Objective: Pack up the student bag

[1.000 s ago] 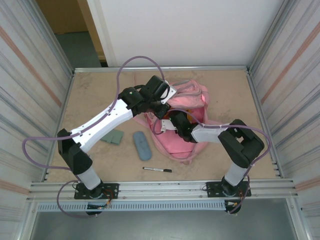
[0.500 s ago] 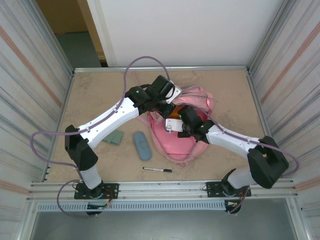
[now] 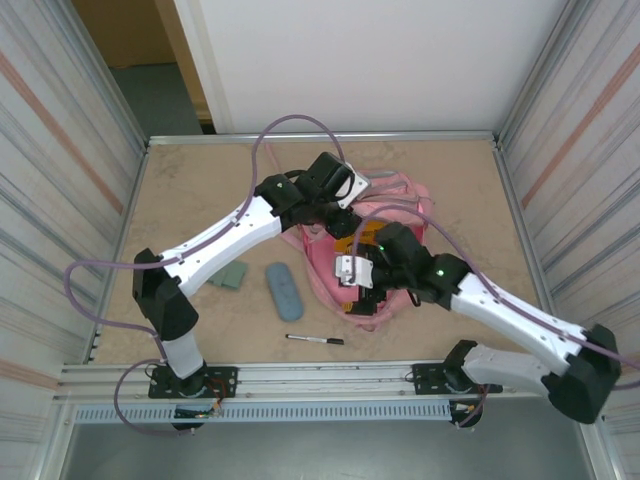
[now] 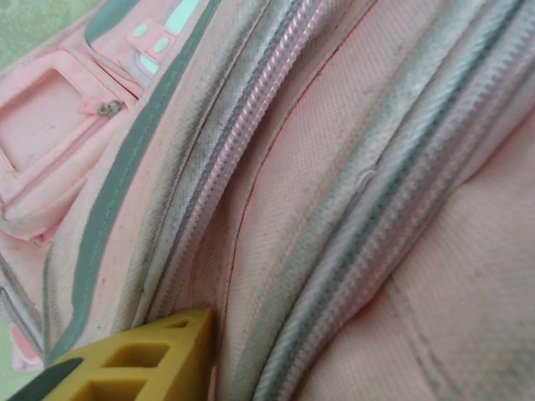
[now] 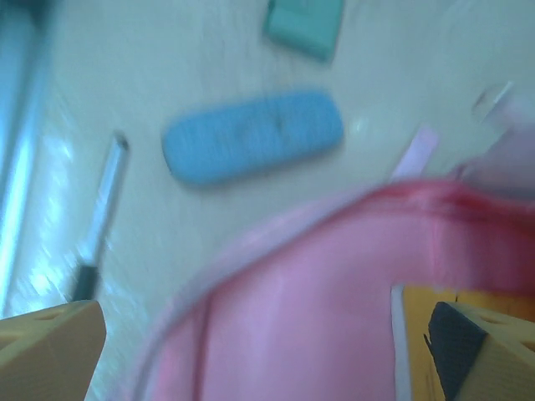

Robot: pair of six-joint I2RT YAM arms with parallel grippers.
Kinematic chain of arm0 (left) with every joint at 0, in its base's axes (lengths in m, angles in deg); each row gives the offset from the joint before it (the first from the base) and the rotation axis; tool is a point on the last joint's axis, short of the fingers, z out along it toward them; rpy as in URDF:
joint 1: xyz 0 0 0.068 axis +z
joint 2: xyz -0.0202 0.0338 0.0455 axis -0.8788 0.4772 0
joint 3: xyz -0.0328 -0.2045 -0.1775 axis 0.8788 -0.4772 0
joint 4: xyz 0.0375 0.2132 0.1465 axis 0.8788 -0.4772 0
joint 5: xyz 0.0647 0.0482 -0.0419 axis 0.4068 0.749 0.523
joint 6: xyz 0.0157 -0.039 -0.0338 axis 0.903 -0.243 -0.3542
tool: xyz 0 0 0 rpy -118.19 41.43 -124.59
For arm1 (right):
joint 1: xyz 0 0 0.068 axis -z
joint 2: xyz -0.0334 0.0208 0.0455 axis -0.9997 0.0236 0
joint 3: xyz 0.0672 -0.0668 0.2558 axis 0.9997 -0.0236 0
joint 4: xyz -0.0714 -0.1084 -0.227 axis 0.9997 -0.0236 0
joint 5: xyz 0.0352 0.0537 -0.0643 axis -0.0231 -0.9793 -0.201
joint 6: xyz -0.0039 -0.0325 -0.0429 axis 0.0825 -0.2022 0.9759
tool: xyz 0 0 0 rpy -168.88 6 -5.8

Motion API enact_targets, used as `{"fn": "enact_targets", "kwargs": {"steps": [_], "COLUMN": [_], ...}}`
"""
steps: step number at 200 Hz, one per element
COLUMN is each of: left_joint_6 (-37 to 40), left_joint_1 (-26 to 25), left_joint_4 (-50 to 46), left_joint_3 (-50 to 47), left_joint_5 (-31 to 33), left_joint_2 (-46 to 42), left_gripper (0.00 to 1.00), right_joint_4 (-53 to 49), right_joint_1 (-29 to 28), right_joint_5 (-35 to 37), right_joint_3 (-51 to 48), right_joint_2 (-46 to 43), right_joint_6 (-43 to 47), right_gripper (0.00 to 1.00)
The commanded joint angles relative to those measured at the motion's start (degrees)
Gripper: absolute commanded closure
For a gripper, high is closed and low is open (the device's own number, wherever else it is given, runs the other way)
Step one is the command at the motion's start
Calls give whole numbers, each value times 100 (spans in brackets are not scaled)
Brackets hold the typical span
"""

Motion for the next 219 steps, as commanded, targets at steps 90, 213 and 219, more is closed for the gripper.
{"fn": "enact_targets", "kwargs": {"steps": [90,213,219], "left_joint_6": [279,-1945,-2055], "left_joint_1": [-120,1749,1925], "left_joint_4": [434,2342,2443], "left_joint_3": [-1229,-3646,-3706], "left_joint_5": [-1769,-1331,-1497], "left_joint_2": [-1481,-2435,-2319], "left_gripper": [40,1,1], "right_joint_4": [216,29,-21], "right_joint_1": [621,849,861], "right_joint_5": [-2931,65,288], "right_joint_3": [-242,-222,-164], "right_joint_2": [-1317,-1737,-1583], "right_joint_6": [-2139,-3549,-3838], "right_gripper": [1,1,1]}}
